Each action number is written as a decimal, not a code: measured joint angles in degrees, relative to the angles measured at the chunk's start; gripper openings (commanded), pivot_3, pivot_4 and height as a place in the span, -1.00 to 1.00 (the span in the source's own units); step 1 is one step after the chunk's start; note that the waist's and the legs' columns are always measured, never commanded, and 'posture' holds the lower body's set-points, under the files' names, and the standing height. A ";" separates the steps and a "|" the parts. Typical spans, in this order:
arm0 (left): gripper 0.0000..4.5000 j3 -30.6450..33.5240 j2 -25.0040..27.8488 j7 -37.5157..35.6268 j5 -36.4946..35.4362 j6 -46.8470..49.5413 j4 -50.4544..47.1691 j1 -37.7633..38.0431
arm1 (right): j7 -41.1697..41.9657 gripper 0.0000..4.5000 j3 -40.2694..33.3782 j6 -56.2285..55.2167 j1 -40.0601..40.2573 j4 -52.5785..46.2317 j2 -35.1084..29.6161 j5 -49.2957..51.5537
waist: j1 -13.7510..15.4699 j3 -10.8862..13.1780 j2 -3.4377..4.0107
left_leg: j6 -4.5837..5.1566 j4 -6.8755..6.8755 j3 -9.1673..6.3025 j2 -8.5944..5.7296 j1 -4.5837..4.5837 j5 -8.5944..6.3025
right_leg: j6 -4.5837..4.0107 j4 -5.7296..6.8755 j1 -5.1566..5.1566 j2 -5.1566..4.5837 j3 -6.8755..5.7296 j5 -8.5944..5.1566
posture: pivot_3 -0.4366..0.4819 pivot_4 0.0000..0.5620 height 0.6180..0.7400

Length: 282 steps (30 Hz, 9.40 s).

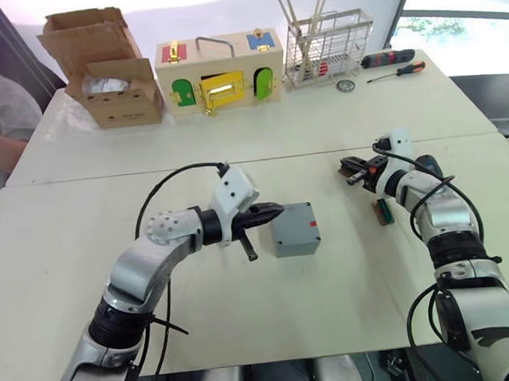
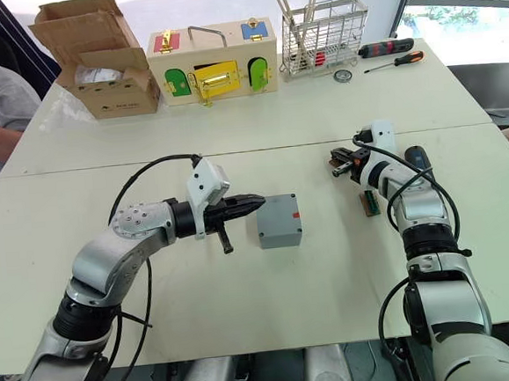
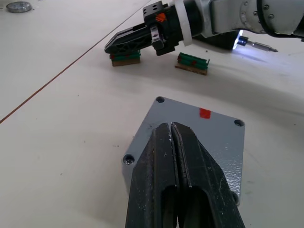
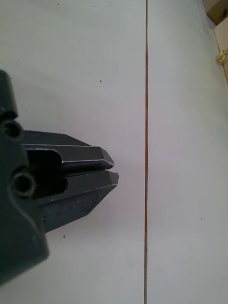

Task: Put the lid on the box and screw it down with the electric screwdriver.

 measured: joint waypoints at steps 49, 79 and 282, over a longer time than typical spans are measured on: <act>-1.00 3.07 8.68 -3.41 -4.36 1.95 -5.27 6.09 | 7.97 -0.98 1.49 22.36 23.43 -49.30 -1.99 20.62 | 0.30 0.00 0.01 | 0.01 -0.09 -0.02 0.01 0.05 0.00 | -0.01 0.02 -0.01 -0.01 0.05 -0.01 | -0.05 -0.47 0.90; -1.00 2.32 7.76 -3.07 -4.31 1.90 -5.27 5.97 | 7.78 0.49 4.10 19.50 23.16 -46.21 -2.15 17.85 | 0.26 0.00 0.01 | 0.00 -0.09 -0.02 0.01 0.06 0.00 | -0.01 0.02 0.00 0.00 0.04 -0.01 | -0.05 -0.47 0.90; -1.00 -8.88 1.87 -5.81 9.64 -3.63 3.86 0.42 | 2.37 -0.20 2.35 -1.06 26.82 -47.27 7.76 18.44 | 0.25 -2.22 -0.63 | 0.67 -0.69 -0.06 0.18 2.14 -0.57 | 0.06 -1.02 2.10 0.09 -0.11 -0.19 | -0.05 -0.47 0.90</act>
